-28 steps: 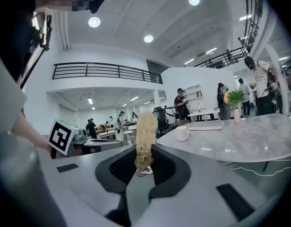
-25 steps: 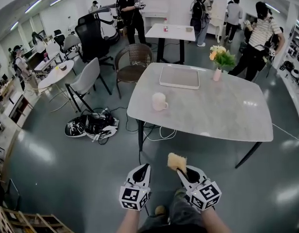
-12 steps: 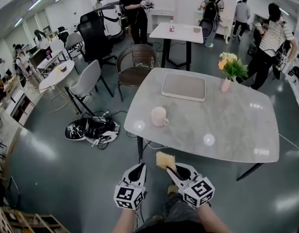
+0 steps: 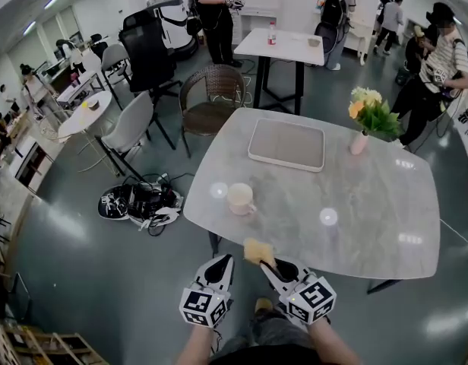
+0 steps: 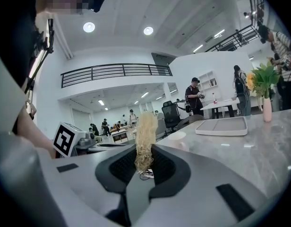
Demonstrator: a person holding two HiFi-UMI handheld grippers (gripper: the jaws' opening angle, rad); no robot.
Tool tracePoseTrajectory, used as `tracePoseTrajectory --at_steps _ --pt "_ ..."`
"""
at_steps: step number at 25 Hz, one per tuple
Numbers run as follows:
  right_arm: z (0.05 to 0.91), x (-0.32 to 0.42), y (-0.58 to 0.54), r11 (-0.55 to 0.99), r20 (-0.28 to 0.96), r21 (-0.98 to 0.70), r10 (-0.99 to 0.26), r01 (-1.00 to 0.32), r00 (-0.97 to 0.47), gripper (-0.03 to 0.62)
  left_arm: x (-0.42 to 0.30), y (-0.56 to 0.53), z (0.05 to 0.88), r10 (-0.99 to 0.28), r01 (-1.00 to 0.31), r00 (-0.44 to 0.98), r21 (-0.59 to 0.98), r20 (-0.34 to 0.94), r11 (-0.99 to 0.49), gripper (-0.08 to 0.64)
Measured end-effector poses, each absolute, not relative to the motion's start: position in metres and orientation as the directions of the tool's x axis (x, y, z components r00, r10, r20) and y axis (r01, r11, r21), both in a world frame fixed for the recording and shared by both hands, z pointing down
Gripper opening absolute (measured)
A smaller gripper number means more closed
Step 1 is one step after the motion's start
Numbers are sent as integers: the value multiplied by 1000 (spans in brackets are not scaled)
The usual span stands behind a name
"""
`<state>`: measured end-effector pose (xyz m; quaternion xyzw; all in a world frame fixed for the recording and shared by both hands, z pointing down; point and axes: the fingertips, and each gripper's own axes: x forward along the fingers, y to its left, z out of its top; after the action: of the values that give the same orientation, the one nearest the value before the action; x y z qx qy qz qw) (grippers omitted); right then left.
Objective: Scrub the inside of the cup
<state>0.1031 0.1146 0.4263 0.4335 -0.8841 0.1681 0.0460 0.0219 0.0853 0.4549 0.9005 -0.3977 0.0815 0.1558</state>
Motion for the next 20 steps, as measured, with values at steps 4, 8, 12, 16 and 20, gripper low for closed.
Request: tracePoseTrajectory --at_steps 4,8,12,16,20 --pt "429 117 95 574 227 -269 -743 -773 -630 67 38 67 457 -683 -736 677 218 276 -641 14" --pt "438 125 74 582 228 -274 -734 -765 -640 67 49 52 459 -674 -723 691 221 263 -655 14" --pt "447 124 65 583 241 -300 -719 -755 -652 67 55 46 471 -665 -725 688 238 292 -646 15" --pt "454 123 54 588 254 -301 -709 -751 -657 67 67 36 486 -639 -710 704 263 310 -654 17" --pt "458 127 41 582 268 -296 -711 -757 -651 67 79 22 501 -615 -693 719 274 324 -666 33"
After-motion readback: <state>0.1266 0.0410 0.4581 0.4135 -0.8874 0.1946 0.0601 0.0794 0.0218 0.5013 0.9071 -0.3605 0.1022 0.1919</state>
